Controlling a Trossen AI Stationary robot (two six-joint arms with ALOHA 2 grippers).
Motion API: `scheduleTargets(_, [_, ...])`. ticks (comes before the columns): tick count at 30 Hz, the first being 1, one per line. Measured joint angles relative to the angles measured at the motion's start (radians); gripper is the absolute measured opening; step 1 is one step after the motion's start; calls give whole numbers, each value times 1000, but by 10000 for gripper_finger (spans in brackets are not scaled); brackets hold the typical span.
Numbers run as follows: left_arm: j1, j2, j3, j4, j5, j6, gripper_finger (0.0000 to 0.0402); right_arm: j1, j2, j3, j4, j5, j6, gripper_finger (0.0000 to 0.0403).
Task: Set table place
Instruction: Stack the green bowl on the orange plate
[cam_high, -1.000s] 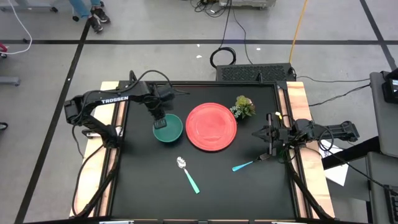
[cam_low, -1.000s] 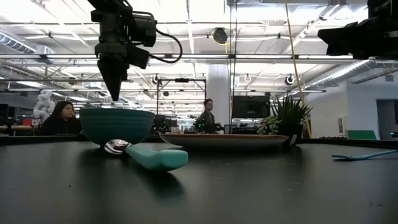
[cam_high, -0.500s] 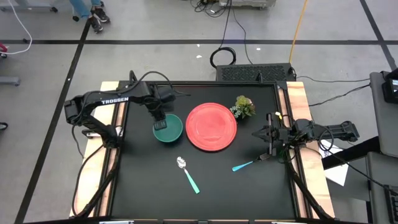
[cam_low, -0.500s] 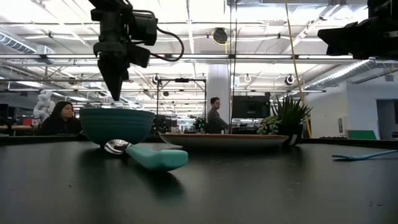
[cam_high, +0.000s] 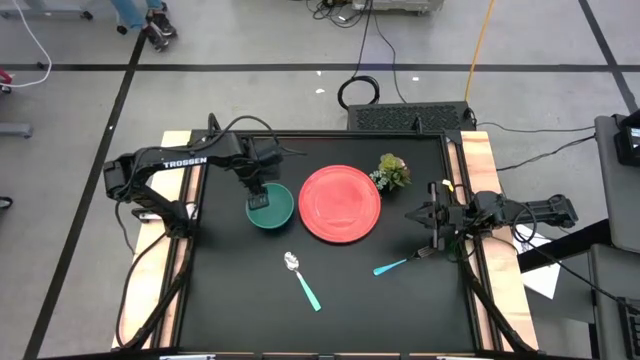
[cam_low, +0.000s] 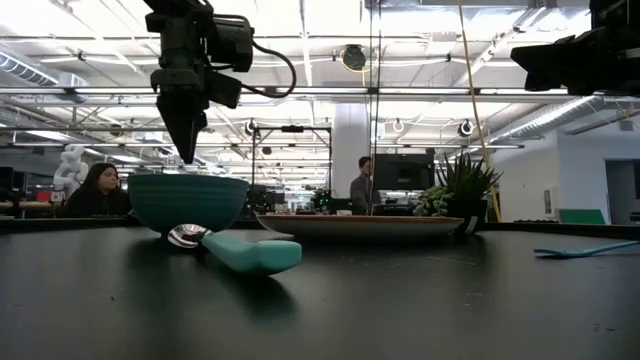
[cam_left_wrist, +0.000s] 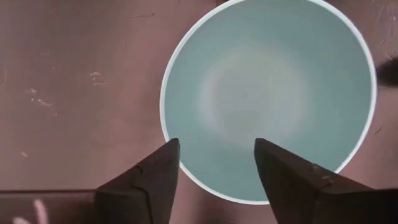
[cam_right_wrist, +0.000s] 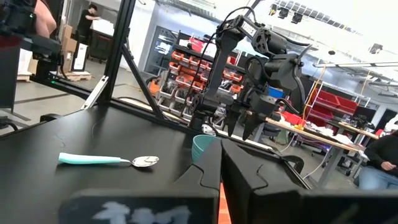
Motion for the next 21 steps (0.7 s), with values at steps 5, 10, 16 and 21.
scheduleTargets(5, [0, 0, 0, 0, -9, 3, 245, 0, 0, 0, 0, 0, 0, 0])
scheduleTargets(10, [1, 9, 0, 41, -8, 18, 252, 0, 0, 0, 0, 0, 0, 0])
scheduleTargets(16, [3, 72, -3, 57, -4, 33, 253, 0, 0, 0, 0, 0, 0, 0])
scheduleTargets(21, [3, 131, -3, 58, -9, 47, 253, 0, 0, 0, 0, 0, 0, 0])
